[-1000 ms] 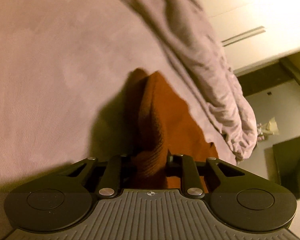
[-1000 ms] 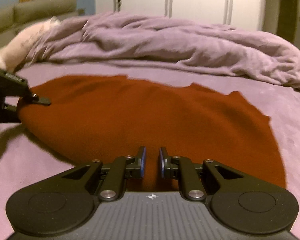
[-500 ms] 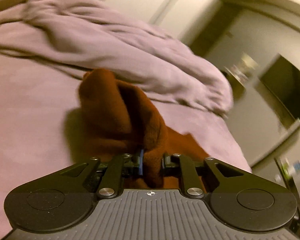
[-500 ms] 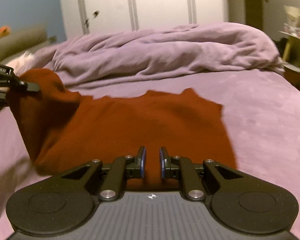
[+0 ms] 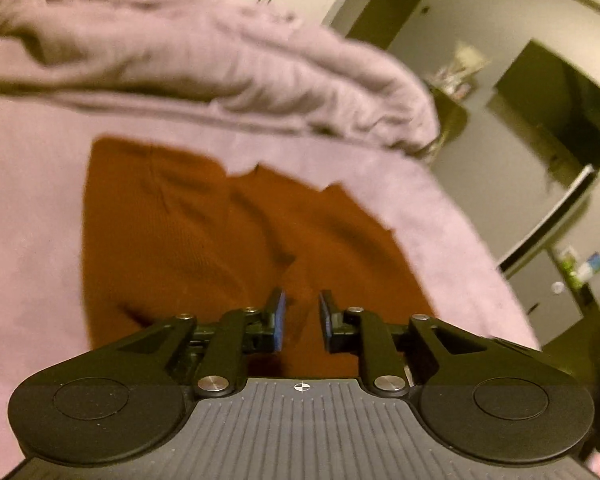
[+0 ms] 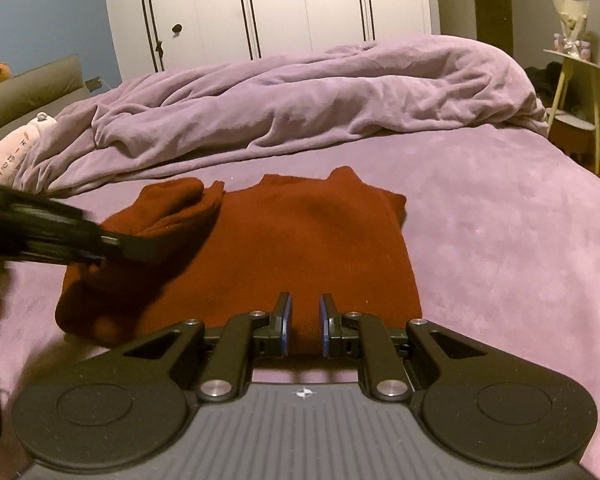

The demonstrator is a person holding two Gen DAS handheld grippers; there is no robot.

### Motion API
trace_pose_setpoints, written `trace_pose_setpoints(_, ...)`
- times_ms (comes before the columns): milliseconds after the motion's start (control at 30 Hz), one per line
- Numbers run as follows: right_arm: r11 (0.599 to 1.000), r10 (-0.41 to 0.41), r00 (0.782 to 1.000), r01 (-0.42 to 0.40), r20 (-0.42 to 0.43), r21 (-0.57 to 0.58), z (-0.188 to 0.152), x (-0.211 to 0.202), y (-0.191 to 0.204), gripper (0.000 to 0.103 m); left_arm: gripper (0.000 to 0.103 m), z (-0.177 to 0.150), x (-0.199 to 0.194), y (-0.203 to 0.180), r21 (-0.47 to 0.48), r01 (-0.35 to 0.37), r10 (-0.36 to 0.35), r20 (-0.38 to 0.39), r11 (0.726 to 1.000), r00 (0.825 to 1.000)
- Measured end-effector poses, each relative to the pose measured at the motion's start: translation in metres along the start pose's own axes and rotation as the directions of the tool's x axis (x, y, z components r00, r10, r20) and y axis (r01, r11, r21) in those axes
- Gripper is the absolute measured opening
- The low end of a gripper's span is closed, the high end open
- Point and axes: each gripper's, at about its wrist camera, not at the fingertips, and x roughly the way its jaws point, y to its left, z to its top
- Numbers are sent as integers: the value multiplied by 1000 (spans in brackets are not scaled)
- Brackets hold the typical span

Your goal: Fold small clothes

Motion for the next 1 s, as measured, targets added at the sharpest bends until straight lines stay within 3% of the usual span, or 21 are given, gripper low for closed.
trace_pose_setpoints(67,1000,14,1000,-14,12,10,8,4,5,14,38,4,-23,5,-1,-21,21,56,1000,998)
trace_pose_setpoints(133,998,53,998,-54,24,16,18,7,15,14,46,10,-37,20,-28,-93,96,102,995,990)
trace_pose_setpoints(267,980,197,980,-197,-7,36,40,29,48,18,47,11,-36,68,-166,-261,274,64,951,960)
trace_pose_setpoints(333,962,270,962,-267,-44,61,49,47,63,27,47,6,-22,87,-201,-278,285,8,939,958)
trace_pose_setpoints(367,948,311,948,-304,-67,92,54,58,70,36,47,2,-14,92,-208,-293,294,-28,933,955)
trace_pose_setpoints(433,934,340,935,-324,-99,148,63,78,79,38,47,-7,2,96,-200,-295,285,-74,934,956)
trace_pose_setpoints(533,916,376,912,-339,-162,214,71,108,86,46,47,-11,11,100,-194,-292,283,-73,937,956)
trace_pose_setpoints(667,872,454,858,-374,-238,316,69,143,90,47,47,-14,11,101,-184,-293,285,-69,938,956)
trace_pose_setpoints(733,874,453,863,-380,-225,303,68,146,93,34,47,-17,8,99,-154,-311,304,-68,938,950)
trace_pose_setpoints(767,878,453,865,-388,-218,281,67,144,95,15,47,-17,8,96,-141,-318,312,-65,938,948)
trace_pose_setpoints(833,907,404,893,-363,-197,216,69,134,100,11,46,-16,1,90,-125,-325,322,-45,938,946)
trace_pose_setpoints(900,922,372,920,-351,-124,161,74,111,97,10,46,-12,-9,81,-110,-330,331,-8,938,944)
trace_pose_setpoints(1000,941,326,944,-319,-45,112,76,78,82,10,46,-4,-17,70,-116,-296,302,36,948,953)
